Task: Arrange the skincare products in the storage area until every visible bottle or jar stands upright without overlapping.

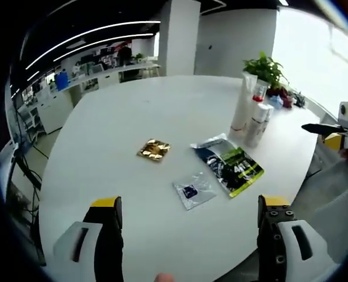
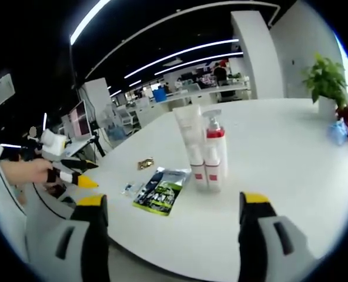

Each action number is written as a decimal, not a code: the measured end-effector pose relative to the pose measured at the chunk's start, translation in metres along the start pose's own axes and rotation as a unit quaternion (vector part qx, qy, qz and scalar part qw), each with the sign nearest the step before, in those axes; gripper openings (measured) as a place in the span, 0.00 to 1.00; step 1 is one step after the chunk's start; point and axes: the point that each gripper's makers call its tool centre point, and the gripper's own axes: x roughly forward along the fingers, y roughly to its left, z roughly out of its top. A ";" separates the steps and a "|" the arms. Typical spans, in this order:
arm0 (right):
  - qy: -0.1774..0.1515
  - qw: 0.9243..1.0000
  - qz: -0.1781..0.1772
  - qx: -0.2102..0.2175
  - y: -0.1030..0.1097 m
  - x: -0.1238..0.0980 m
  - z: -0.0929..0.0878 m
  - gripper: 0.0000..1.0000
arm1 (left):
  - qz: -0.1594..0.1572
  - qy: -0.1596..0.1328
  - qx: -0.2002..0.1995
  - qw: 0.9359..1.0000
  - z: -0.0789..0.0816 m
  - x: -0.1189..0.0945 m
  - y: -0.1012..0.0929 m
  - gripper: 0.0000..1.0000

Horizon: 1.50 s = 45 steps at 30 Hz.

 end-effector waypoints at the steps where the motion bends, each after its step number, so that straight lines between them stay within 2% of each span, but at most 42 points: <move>1: 0.000 1.000 0.000 0.000 0.000 0.000 0.000 0.93 | 0.001 0.001 -0.007 1.000 0.001 0.002 0.002 0.93; 3: 0.002 1.000 -0.001 0.001 -0.001 0.001 -0.001 0.93 | 0.007 0.004 -0.024 1.000 0.002 0.007 0.007 0.92; 20: 0.011 1.000 -0.012 0.015 -0.005 0.002 -0.005 0.92 | 0.028 0.027 -0.054 0.998 0.020 0.059 0.014 0.86; 25: 0.011 1.000 -0.017 0.020 -0.007 0.002 -0.006 0.92 | 0.048 0.035 -0.089 0.994 0.026 0.079 0.023 0.85; 31: 0.010 0.999 -0.020 0.025 -0.008 0.001 -0.005 0.92 | 0.074 0.047 -0.103 0.991 0.032 0.095 0.029 0.84; 35: 0.009 0.999 -0.023 0.030 -0.010 0.001 -0.004 0.92 | 0.098 0.043 -0.114 0.988 0.041 0.104 0.034 0.81; 40: 0.007 0.999 -0.027 0.036 -0.013 0.001 -0.004 0.93 | 0.131 0.044 -0.131 0.982 0.053 0.122 0.043 0.80; 45: 0.005 0.999 -0.030 0.041 -0.016 0.001 -0.003 0.93 | 0.150 0.048 -0.153 0.976 0.056 0.136 0.046 0.78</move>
